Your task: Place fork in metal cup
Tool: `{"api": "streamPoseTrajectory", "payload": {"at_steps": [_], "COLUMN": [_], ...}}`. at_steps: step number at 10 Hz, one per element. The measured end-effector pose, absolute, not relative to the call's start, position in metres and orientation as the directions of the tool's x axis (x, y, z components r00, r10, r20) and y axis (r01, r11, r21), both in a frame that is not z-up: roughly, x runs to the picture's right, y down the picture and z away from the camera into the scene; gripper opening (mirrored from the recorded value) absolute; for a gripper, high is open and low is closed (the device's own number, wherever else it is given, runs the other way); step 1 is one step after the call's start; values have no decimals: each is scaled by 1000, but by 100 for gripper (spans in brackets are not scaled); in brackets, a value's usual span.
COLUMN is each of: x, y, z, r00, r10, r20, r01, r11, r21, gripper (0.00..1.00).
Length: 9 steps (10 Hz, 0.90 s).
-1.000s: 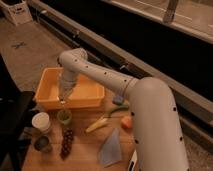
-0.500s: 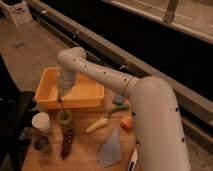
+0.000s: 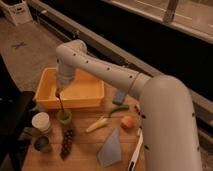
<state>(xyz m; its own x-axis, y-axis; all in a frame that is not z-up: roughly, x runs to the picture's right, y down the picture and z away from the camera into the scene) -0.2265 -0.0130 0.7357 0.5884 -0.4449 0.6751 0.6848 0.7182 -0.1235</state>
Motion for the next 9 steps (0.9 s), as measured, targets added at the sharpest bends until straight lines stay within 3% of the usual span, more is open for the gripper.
{"api": "streamPoseTrajectory", "payload": {"at_steps": [4,9], "x": [-216,-221], "y": [-38,4], "z": [676,618], "r00": [573,453], "r10": [-518,-560], "r20": [636,694], "r01": [674,709], "r11": [739,698], "r21": [-5,101], "gripper": [18,18]}}
